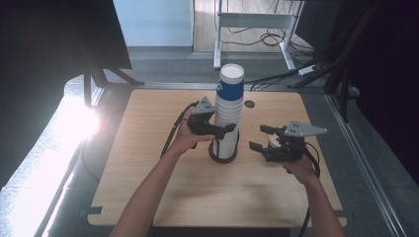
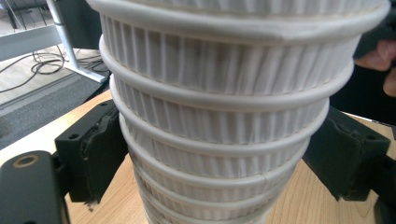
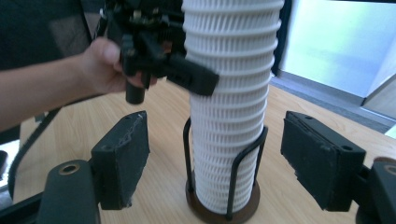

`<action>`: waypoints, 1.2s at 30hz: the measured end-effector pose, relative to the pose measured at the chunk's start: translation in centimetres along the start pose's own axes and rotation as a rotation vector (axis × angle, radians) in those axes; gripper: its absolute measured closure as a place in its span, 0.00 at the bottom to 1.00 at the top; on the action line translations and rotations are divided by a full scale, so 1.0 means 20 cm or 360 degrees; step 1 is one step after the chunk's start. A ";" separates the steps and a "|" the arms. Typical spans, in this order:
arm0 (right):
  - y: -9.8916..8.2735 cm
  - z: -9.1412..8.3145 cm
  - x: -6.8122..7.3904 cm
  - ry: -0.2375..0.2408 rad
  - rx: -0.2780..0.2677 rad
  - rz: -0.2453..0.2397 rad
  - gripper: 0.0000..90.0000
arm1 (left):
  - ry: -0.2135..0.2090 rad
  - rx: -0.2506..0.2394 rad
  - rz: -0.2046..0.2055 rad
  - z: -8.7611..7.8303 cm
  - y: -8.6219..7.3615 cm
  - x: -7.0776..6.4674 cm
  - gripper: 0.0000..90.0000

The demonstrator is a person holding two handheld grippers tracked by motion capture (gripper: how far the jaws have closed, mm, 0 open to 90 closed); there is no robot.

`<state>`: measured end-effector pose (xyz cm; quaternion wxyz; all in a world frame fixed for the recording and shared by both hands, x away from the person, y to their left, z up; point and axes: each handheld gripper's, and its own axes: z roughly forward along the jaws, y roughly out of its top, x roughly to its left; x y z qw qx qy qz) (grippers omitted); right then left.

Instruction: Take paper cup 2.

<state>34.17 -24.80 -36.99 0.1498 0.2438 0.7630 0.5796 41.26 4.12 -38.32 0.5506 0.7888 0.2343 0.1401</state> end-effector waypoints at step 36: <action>0.52 0.18 -0.10 0.0126 -0.0074 -0.0083 0.20 | 0.0001 0.0022 0.0014 0.00 0.01 0.00 0.14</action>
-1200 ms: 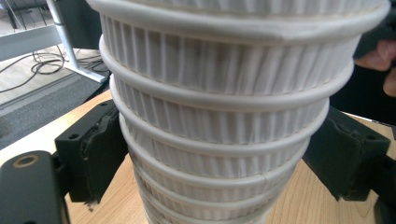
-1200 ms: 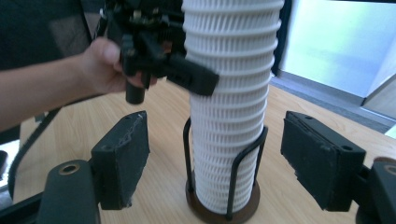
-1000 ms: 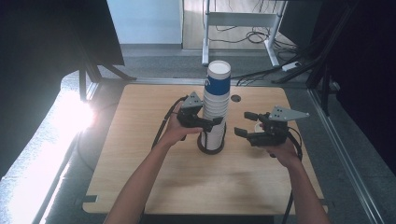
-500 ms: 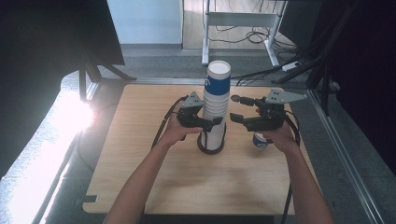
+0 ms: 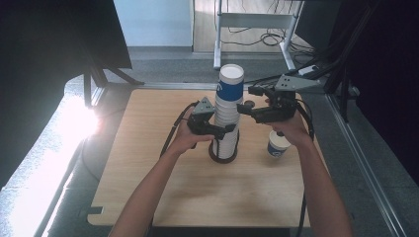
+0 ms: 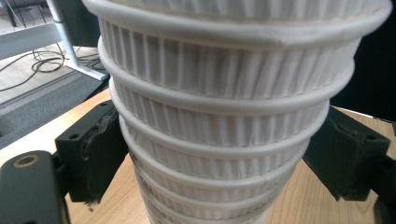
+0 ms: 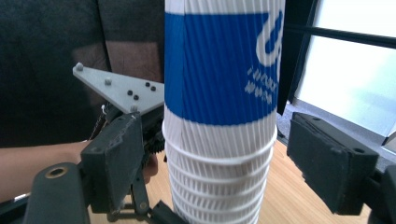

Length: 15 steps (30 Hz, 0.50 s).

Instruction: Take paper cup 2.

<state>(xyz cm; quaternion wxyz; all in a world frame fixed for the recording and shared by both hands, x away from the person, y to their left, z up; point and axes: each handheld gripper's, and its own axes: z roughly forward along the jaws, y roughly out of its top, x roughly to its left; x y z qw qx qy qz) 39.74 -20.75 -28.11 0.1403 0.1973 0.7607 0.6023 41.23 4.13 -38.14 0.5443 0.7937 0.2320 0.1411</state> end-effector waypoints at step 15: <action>0.12 0.10 -0.03 0.0013 0.0010 -0.0010 0.17 | 0.0004 0.0000 -0.0011 0.00 0.00 0.00 0.14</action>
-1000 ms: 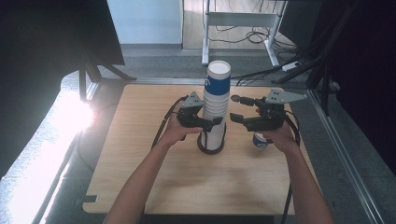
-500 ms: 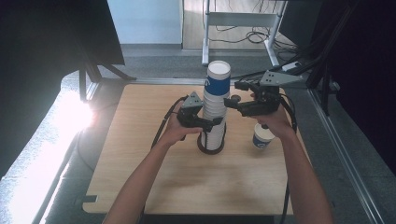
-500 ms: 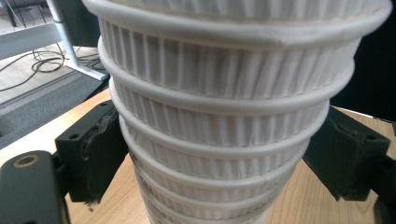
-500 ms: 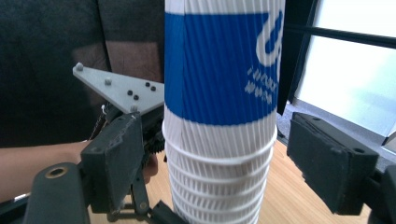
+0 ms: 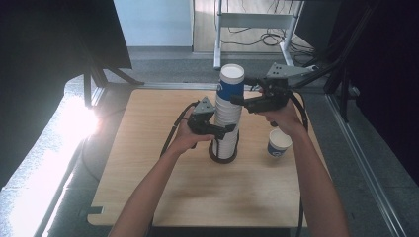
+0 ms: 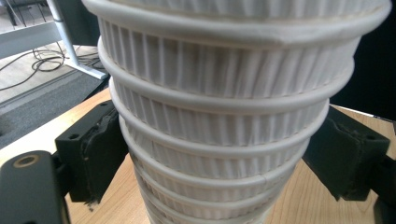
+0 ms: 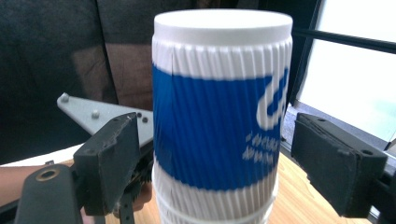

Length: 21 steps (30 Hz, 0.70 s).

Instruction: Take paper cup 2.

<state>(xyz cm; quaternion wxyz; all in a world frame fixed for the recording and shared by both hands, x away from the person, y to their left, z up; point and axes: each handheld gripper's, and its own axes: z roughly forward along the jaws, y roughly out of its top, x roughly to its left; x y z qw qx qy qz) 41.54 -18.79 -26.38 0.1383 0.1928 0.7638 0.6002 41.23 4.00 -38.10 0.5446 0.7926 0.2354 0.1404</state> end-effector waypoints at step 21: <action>0.07 0.11 -0.01 0.0019 -0.0012 -0.0021 0.27 | 0.0004 0.0002 -0.0004 0.00 0.00 0.00 0.14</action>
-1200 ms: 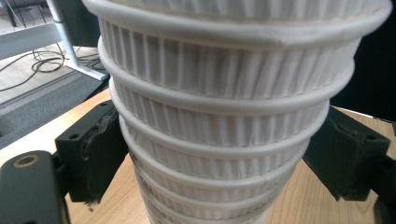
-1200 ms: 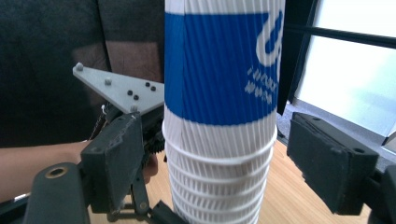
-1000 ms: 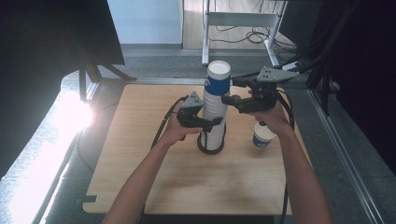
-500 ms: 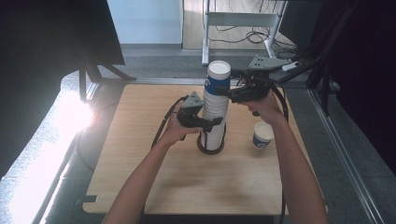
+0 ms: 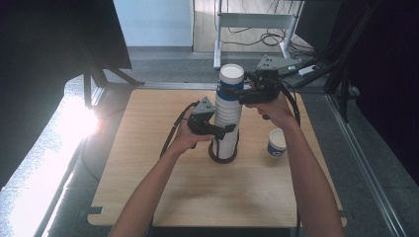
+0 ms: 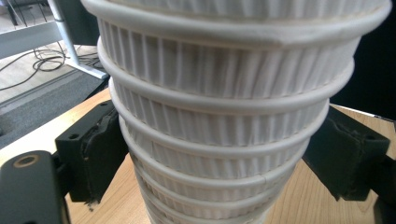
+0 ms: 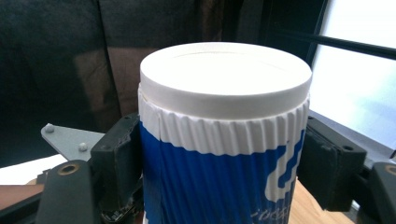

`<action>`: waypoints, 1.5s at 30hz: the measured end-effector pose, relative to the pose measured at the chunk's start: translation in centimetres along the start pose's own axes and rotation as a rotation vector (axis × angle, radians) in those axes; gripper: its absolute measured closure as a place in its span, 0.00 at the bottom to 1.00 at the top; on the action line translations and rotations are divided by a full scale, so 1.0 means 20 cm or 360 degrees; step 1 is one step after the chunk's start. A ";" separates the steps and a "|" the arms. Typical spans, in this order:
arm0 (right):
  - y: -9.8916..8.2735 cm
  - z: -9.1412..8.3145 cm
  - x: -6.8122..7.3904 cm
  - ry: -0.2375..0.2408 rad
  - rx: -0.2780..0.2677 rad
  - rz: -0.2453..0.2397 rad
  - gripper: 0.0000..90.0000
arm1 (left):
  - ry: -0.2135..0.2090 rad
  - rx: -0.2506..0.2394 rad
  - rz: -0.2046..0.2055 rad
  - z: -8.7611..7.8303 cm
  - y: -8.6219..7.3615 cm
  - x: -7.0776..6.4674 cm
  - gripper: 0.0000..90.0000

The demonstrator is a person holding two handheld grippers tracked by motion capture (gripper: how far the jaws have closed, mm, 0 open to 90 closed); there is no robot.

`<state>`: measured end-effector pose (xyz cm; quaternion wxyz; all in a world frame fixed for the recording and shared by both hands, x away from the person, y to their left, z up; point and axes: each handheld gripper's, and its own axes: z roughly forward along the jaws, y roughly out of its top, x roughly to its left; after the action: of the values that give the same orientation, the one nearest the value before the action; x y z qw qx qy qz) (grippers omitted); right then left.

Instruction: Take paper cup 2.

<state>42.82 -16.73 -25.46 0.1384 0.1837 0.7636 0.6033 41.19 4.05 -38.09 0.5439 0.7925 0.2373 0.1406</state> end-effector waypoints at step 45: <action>0.05 -0.50 0.18 -0.0159 -0.0346 -0.0072 0.29 | 0.0045 0.0019 -0.0018 -0.02 0.00 -0.01 0.14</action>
<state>35.42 -23.54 -22.16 0.2088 0.1802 0.6898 0.6694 40.83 4.23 -37.94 0.5366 0.7923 0.2502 0.1473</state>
